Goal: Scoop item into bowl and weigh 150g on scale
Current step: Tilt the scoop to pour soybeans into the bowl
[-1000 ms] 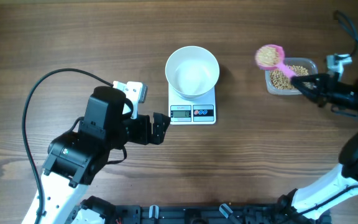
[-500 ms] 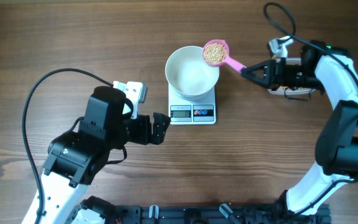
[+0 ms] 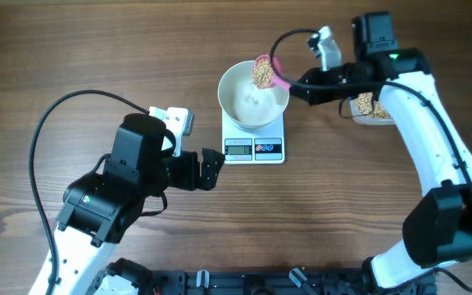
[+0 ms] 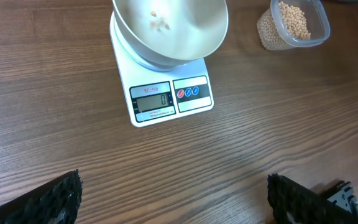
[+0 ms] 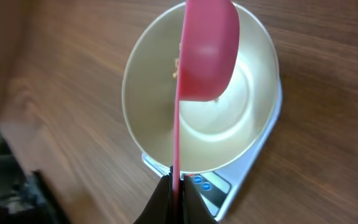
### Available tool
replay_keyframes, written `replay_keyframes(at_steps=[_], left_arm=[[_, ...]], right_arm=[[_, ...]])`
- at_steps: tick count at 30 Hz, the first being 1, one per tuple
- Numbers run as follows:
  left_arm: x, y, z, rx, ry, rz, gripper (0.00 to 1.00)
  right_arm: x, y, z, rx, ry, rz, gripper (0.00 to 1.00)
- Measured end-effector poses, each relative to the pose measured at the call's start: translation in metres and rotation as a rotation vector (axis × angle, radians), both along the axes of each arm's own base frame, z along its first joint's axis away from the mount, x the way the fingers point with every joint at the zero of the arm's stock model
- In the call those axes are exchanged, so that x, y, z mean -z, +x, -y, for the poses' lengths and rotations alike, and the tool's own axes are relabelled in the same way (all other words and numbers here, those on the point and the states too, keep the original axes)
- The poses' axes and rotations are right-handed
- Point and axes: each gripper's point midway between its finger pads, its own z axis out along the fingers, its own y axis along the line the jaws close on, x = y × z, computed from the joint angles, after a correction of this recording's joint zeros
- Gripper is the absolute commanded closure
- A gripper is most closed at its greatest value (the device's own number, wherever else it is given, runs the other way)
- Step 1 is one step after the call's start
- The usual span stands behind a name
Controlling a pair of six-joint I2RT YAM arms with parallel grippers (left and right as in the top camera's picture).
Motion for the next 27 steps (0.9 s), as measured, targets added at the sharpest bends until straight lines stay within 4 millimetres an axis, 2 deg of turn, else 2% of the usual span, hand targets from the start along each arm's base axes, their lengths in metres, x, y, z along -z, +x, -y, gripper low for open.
replay_keyframes(at_steps=[5, 9, 19, 23, 27], left_arm=[[0.0, 0.0, 0.0, 0.0, 0.0, 0.0, 0.0], [0.0, 0.0, 0.0, 0.0, 0.0, 0.0, 0.0], [0.0, 0.0, 0.0, 0.0, 0.0, 0.0, 0.0], [0.0, 0.0, 0.0, 0.0, 0.0, 0.0, 0.0], [0.0, 0.0, 0.0, 0.0, 0.0, 0.0, 0.0]], right_arm=[[0.017, -0.001, -0.013, -0.062, -0.222, 0.096, 0.95], [0.018, 0.001, -0.022, -0.091, -0.282, 0.147, 0.96], [0.026, 0.002, -0.024, -0.127, -0.509, 0.244, 0.96], [0.014, 0.002, -0.023, -0.131, -0.578, 0.31, 0.96], [-0.022, 0.007, -0.017, -0.091, -0.586, 0.426, 0.96]])
